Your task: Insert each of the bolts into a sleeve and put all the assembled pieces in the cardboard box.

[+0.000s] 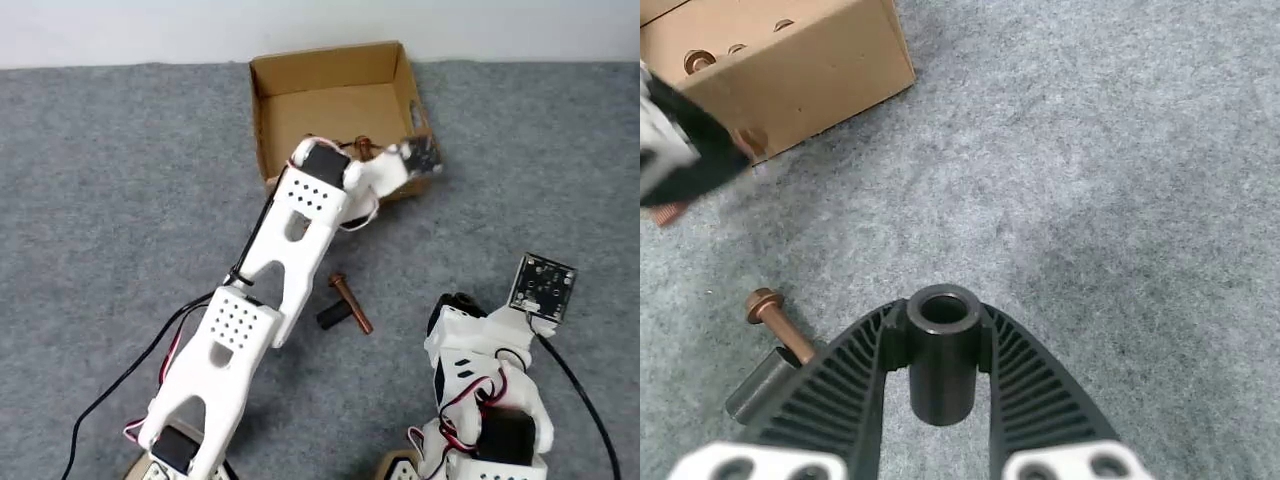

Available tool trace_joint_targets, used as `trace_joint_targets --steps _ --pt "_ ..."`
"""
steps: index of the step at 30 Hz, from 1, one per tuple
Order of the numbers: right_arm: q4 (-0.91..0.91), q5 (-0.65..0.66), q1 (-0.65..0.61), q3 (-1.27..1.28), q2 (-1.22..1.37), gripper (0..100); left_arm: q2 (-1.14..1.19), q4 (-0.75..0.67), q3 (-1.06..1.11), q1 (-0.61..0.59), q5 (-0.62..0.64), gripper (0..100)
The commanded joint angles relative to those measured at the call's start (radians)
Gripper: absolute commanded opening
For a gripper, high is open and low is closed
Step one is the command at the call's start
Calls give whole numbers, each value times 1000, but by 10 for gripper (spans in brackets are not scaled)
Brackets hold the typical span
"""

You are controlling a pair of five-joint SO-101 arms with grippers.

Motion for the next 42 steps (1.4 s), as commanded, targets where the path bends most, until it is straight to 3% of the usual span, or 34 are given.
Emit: trace_joint_targets --steps 1,9,14,24,33,42 --pt "-22 3 2 -8 -5 8 -170 28 -31 41 109 5" --pt "-16 3 1 -9 -5 8 -399 28 -30 77 361 5" --pt "-15 3 1 -9 -5 8 -594 29 71 71 364 5" --pt "-13 3 -1 -14 -5 8 -1183 12 806 48 367 4" --pt "-13 5 -205 -20 -50 8 -1663 -278 1296 -51 597 4" --pt "-12 11 -343 -15 -116 8 -2122 -529 1817 -46 624 4"
